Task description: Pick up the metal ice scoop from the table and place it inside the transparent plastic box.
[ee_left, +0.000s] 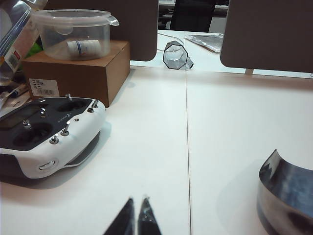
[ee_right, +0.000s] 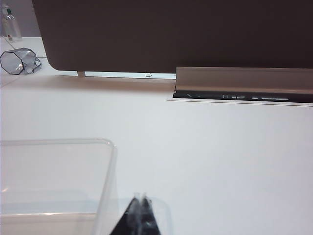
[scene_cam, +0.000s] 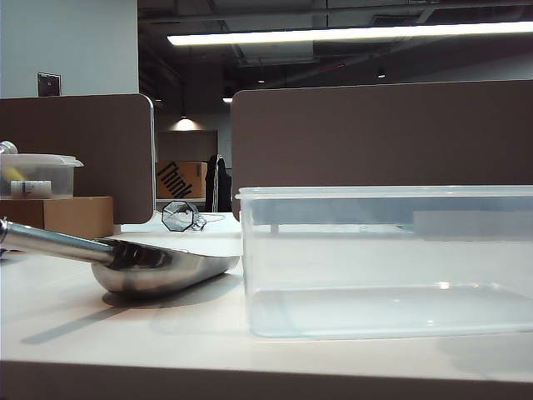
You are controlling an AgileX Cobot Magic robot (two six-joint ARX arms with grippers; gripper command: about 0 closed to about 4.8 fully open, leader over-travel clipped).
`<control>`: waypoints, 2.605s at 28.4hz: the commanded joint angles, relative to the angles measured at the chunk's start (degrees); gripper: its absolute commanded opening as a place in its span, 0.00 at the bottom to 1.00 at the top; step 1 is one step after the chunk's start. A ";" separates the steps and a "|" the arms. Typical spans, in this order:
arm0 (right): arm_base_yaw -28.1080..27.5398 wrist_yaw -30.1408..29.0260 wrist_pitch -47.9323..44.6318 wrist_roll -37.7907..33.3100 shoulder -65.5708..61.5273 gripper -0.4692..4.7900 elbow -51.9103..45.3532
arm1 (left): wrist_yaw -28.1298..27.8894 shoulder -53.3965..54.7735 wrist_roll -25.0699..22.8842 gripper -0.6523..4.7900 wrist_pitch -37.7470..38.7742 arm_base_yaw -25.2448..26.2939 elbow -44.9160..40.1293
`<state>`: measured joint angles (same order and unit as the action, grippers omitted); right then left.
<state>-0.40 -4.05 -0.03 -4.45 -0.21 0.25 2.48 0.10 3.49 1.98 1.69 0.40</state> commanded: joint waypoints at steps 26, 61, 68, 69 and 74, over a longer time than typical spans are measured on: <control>23.76 0.50 0.24 0.15 -8.17 0.09 0.07 | 10.62 0.04 9.09 0.16 -1.95 0.00 -0.02; 36.26 0.07 0.22 0.15 -8.15 0.09 0.07 | 9.75 29.59 12.74 0.92 17.70 -19.58 20.83; 36.24 0.04 0.24 0.15 -8.13 0.09 0.07 | 10.62 49.48 8.31 1.00 22.88 -19.58 31.58; 36.26 -0.07 0.20 0.15 -8.13 0.09 0.07 | 10.34 51.52 7.37 1.00 23.69 -19.58 32.81; 36.24 0.20 0.22 0.15 -8.13 0.09 0.07 | 12.20 60.87 5.11 1.00 27.69 -19.58 37.97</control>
<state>35.83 -3.97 0.97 -4.45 -8.32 0.25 13.37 59.42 9.63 28.16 -17.89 37.28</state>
